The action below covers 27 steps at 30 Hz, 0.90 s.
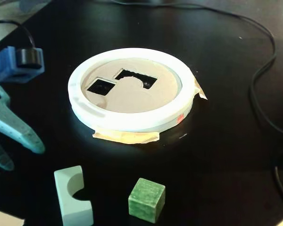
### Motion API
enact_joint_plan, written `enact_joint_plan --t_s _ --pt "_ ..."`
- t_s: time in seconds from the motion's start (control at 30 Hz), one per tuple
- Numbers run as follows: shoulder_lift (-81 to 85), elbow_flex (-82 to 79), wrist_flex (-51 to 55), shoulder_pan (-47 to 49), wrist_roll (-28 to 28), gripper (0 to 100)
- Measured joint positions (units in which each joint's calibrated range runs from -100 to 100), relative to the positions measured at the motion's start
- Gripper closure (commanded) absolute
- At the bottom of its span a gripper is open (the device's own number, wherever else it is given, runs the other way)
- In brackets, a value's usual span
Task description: Pick up the square block and drop it in corresponding square shaped hole
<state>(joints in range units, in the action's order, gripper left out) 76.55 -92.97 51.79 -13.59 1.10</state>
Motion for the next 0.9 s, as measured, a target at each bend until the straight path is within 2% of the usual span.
enact_joint_plan --t_s 0.33,0.53,0.73,0.9 --pt "0.0 0.5 0.0 0.0 0.0 9" --pt "-0.2 6.4 0.0 0.0 0.0 9" --pt "-2.2 15.5 2.2 0.1 0.0 9" --pt "-14.4 29.3 4.3 0.3 0.0 9"
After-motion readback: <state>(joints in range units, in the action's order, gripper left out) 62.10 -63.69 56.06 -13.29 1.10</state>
